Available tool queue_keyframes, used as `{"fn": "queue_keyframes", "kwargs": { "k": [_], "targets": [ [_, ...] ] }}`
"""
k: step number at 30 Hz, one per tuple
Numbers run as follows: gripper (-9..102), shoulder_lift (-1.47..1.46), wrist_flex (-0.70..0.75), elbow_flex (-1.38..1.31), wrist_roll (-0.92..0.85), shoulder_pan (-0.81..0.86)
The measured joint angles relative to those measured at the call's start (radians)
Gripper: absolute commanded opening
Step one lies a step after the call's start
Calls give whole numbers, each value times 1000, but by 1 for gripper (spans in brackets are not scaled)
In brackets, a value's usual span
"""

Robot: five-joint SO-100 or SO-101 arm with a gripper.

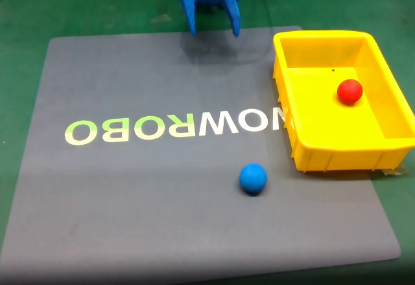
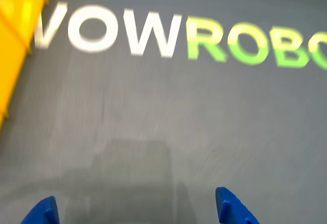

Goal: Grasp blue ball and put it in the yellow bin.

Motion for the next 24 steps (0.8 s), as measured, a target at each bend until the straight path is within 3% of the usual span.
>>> {"fn": "queue_keyframes", "kwargs": {
  "k": [12,24],
  "targets": [
    [35,-1080,-216,-802,55,-3],
    [35,-1618,-316,-1189,74,-52]
  ]
}}
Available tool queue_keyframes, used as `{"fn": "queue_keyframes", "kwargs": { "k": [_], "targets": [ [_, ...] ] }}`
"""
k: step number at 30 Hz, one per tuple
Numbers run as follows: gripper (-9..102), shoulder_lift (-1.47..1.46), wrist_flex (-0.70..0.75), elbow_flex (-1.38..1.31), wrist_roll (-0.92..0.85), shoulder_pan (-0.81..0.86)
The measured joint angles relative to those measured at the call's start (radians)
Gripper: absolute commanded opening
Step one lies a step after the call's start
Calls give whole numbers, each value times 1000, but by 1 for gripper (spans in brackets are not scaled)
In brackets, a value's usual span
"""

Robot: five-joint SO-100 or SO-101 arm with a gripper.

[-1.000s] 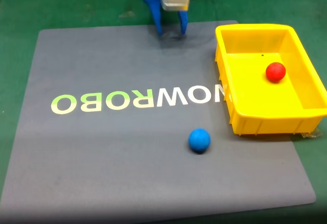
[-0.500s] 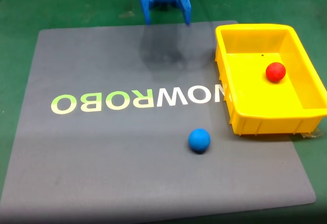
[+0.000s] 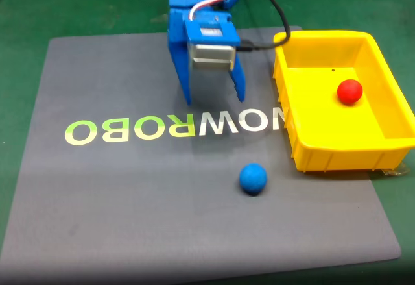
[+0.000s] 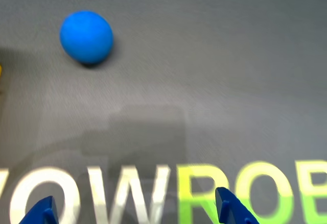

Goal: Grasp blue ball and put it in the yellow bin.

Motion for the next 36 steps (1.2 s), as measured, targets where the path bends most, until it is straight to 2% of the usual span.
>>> {"fn": "queue_keyframes", "kwargs": {
  "k": [15,36],
  "targets": [
    [35,-397,-2,-397,40,-77],
    [35,-726,-11,-752,87,-103]
  ]
}}
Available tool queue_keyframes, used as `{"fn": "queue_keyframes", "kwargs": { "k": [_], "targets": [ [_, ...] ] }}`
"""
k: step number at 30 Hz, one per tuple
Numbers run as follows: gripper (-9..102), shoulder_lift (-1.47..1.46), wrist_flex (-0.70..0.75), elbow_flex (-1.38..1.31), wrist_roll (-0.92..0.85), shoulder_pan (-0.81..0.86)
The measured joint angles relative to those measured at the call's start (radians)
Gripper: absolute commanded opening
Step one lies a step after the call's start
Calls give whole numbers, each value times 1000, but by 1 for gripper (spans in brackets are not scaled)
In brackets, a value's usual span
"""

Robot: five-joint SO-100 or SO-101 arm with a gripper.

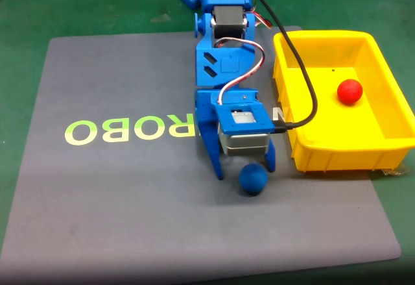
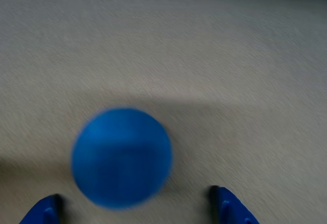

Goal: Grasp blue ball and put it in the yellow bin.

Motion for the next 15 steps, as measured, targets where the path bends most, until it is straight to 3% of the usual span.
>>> {"fn": "queue_keyframes", "kwargs": {
  "k": [15],
  "targets": [
    [29,-153,-60,-190,6,-12]
  ]
}}
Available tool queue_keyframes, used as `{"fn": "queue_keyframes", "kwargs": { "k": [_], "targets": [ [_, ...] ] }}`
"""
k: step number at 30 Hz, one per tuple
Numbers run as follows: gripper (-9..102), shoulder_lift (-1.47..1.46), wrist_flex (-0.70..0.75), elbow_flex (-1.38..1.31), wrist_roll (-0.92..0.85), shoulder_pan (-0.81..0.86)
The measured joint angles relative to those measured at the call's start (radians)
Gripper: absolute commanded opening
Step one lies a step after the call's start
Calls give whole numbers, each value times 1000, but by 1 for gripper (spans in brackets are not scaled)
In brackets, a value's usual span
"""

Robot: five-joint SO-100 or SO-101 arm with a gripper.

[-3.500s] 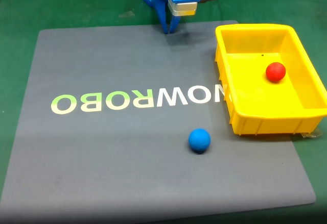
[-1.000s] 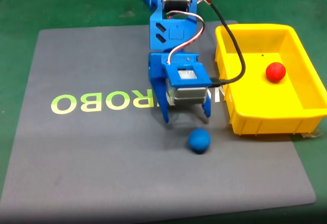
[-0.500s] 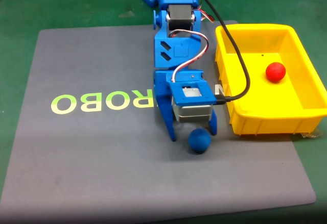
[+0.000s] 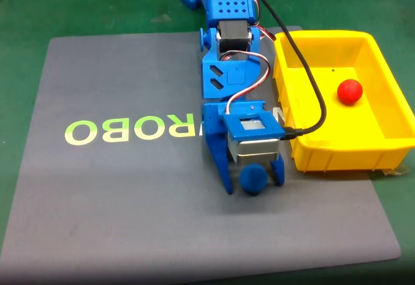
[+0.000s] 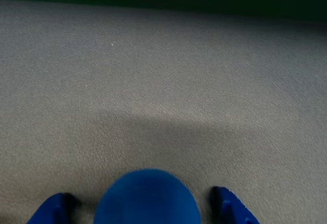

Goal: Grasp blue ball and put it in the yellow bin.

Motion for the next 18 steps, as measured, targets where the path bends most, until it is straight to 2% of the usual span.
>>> {"fn": "queue_keyframes", "kwargs": {
  "k": [6,18],
  "targets": [
    [0,-23,0,-38,0,-12],
    [0,-21,11,-38,23,-11]
  ]
}}
